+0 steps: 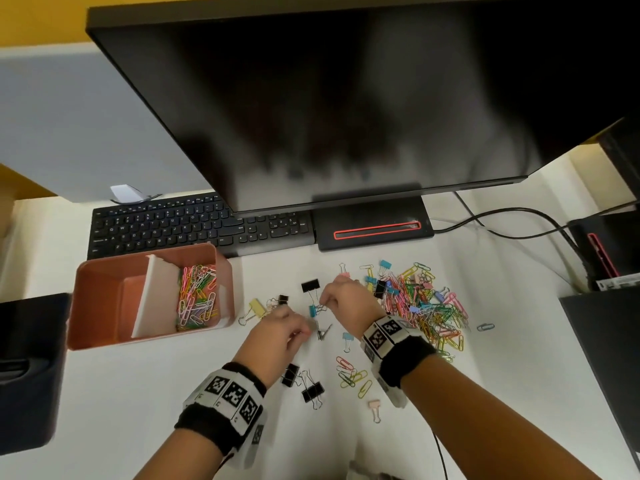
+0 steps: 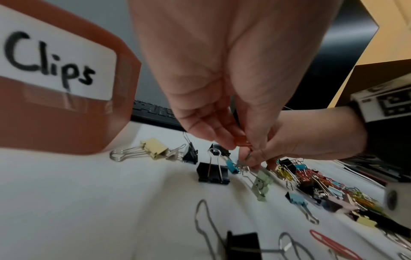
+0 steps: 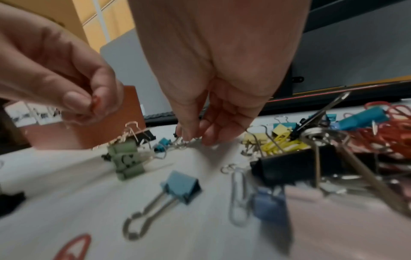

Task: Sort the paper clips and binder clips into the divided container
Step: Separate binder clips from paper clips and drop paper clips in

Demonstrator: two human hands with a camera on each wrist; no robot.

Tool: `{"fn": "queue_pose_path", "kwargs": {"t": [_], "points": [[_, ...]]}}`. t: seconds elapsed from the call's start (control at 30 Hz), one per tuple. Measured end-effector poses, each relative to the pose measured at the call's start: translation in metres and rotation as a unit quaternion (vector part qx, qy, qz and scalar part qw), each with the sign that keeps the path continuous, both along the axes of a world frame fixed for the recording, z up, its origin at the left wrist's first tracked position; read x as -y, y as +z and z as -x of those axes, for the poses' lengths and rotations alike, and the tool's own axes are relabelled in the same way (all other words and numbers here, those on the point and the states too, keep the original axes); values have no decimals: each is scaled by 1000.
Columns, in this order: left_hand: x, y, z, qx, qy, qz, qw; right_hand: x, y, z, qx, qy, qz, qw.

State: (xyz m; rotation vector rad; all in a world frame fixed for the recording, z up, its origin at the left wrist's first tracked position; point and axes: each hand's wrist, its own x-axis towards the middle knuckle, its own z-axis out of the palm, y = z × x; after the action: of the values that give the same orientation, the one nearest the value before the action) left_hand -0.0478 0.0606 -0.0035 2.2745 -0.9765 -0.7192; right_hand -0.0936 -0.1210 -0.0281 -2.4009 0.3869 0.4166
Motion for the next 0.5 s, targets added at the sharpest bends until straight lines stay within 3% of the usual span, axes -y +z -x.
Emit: {"fn": "queue_pose_path", "kwargs": {"t": [0.2, 0.33, 0.5], "points": [[-18, -5, 8, -22, 15, -35, 999, 1, 2, -3, 5, 78, 48, 996], [-26, -4, 13, -36, 16, -35, 999, 2, 3, -1, -30, 66, 1, 997], [-23, 0, 29, -48, -18, -28, 998, -3, 5, 1, -62, 83, 23, 994]]}}
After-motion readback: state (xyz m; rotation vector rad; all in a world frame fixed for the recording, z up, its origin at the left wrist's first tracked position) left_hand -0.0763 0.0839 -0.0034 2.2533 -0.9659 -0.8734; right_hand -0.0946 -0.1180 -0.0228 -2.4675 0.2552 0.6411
